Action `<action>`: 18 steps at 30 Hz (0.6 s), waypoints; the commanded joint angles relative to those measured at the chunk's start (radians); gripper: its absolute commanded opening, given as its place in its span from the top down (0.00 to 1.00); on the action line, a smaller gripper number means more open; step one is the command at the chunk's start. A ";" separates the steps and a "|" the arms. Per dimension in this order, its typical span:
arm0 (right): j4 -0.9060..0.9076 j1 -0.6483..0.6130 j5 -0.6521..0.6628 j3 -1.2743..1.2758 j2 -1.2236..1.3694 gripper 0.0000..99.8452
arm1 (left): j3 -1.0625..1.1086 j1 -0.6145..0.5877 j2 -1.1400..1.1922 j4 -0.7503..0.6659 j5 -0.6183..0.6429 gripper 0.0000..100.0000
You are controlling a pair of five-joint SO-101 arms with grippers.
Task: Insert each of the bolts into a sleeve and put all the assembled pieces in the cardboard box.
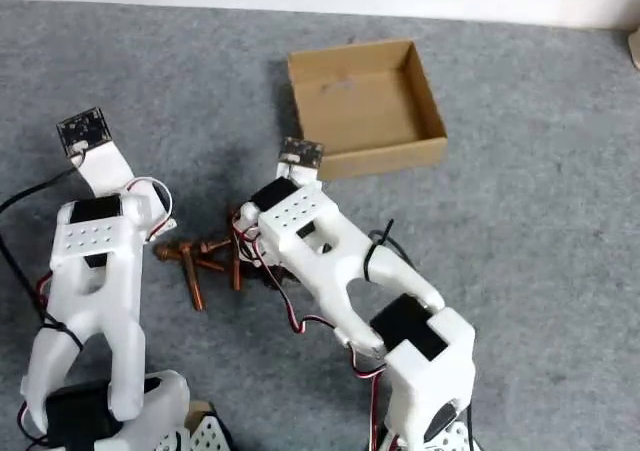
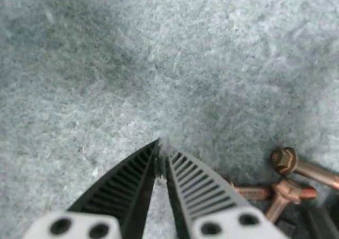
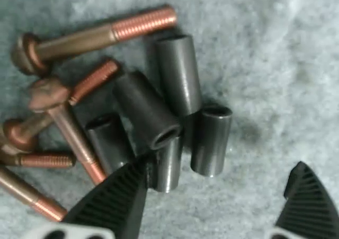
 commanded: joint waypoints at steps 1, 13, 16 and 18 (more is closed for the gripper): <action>-0.012 0.030 -0.011 -0.018 -0.001 0.65 | -0.004 0.013 -0.002 -0.015 0.000 0.99; -0.068 0.031 -0.011 -0.015 0.021 0.65 | -0.001 0.013 -0.004 -0.017 0.000 0.99; -0.070 0.033 -0.011 -0.022 0.071 0.65 | -0.001 0.013 -0.002 -0.017 0.000 0.99; -0.070 0.050 -0.011 -0.022 0.111 0.65 | 0.001 0.013 -0.002 -0.017 -0.002 0.99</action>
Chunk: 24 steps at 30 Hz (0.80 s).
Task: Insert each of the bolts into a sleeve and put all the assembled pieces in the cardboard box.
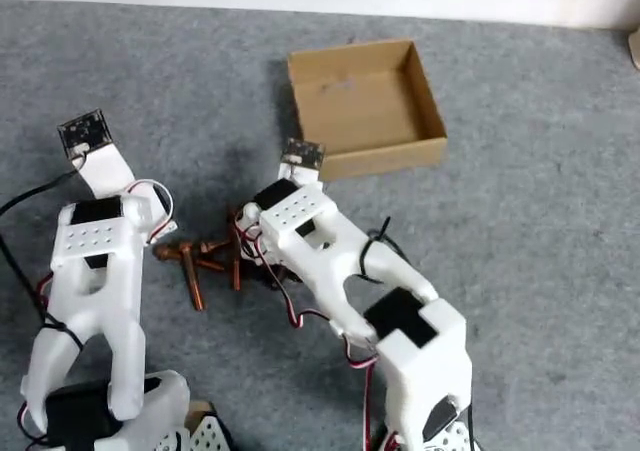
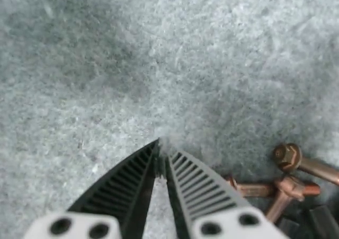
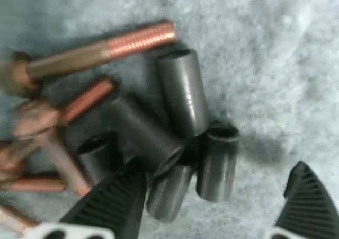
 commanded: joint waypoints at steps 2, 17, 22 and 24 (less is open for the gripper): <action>0.001 0.059 -0.011 -0.024 0.058 0.65 | -0.010 0.013 -0.002 -0.017 -0.002 0.99; 0.002 0.093 -0.012 -0.022 0.081 1.00 | -0.012 0.013 -0.004 -0.017 -0.002 0.99; 0.041 0.093 -0.012 -0.025 0.076 1.00 | -0.012 0.015 -0.004 -0.017 -0.002 0.99; 0.084 0.093 -0.012 -0.051 0.074 1.00 | -0.012 0.015 -0.004 -0.017 -0.002 0.99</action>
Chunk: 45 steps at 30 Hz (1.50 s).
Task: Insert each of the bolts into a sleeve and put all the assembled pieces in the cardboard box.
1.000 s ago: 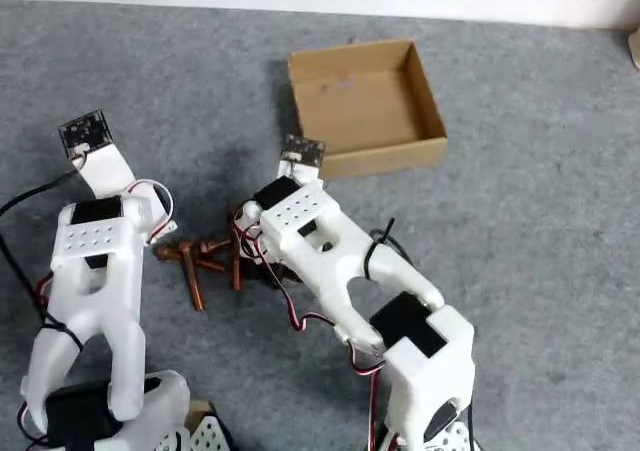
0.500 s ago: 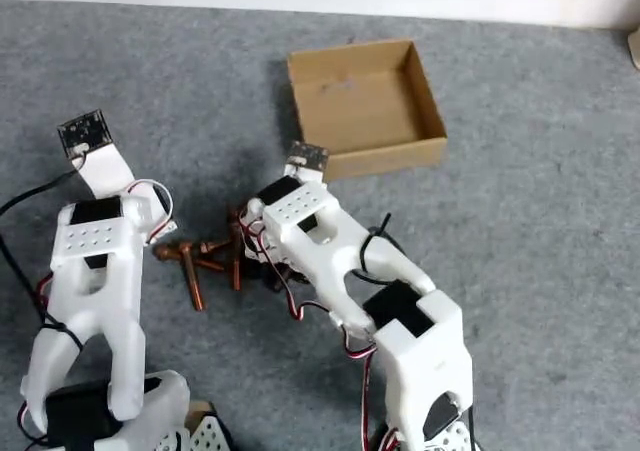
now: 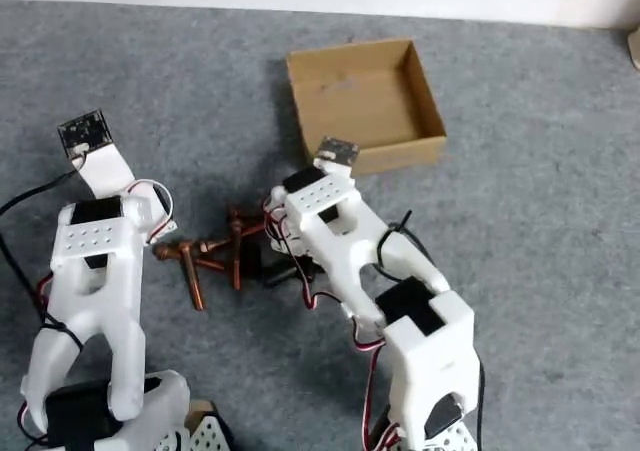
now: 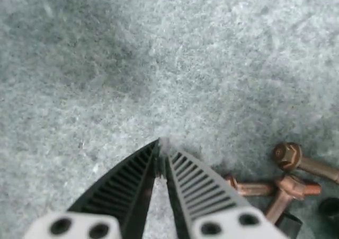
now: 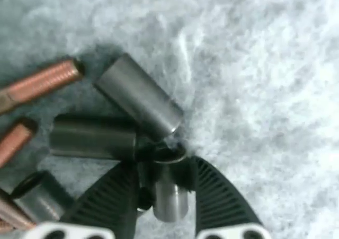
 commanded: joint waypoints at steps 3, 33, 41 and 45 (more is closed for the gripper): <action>0.127 0.004 -0.009 -0.116 0.010 1.00 | -0.012 0.015 -0.005 -0.017 -0.002 0.99; 0.556 0.400 0.328 -0.611 -0.237 1.00 | -0.015 0.140 0.002 -0.048 0.011 0.99; 0.555 0.371 0.331 -0.476 -0.323 1.00 | -0.085 0.134 0.002 0.110 0.153 0.99; 0.541 0.377 0.333 -0.417 -0.326 1.00 | -0.096 0.229 -0.007 0.296 0.012 0.99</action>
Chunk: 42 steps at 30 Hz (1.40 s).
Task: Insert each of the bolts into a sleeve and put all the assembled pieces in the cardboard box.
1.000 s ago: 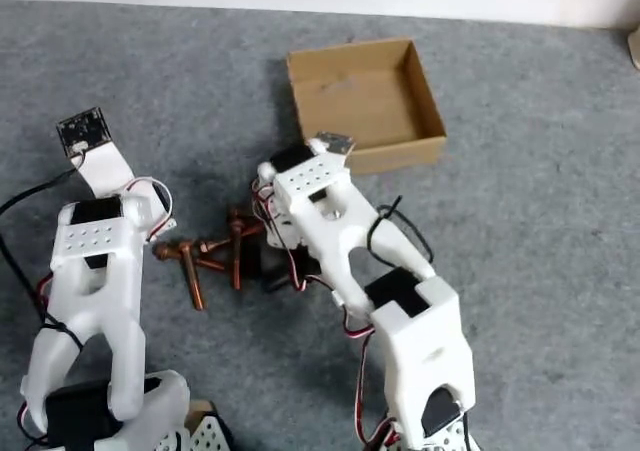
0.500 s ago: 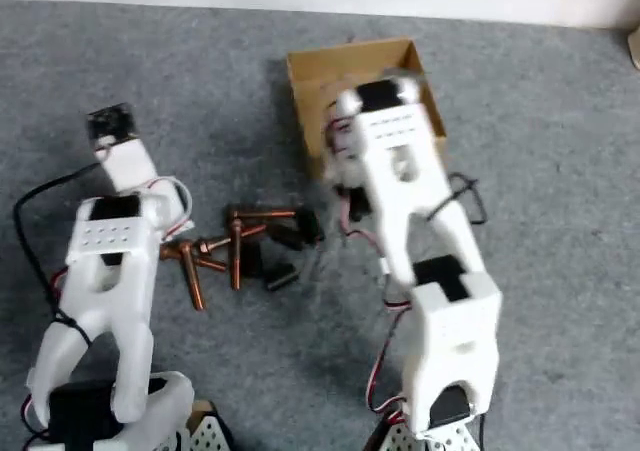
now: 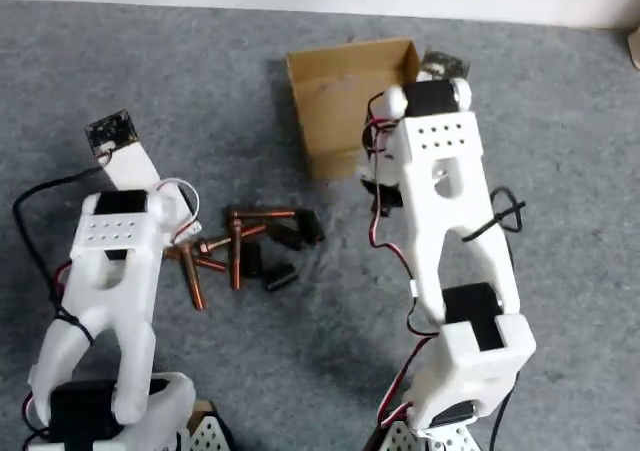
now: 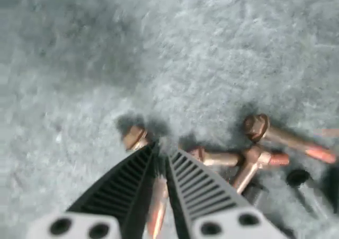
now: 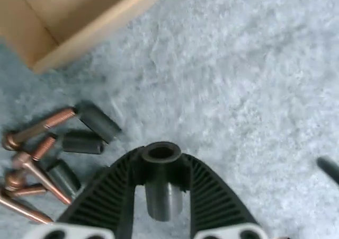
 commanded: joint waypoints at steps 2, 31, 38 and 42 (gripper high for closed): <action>0.001 -0.005 0.015 0.038 -0.064 1.00 | -0.044 0.199 -0.008 0.172 -0.219 0.99; -0.140 0.054 0.064 0.153 -0.062 1.00 | 0.130 0.116 -0.042 0.015 -0.025 0.69; -0.140 0.054 0.064 0.153 -0.062 1.00 | 0.082 0.107 -0.044 0.144 -0.031 0.72; -0.140 0.054 0.064 0.153 -0.062 1.00 | 0.019 0.033 -0.044 0.181 -0.031 0.72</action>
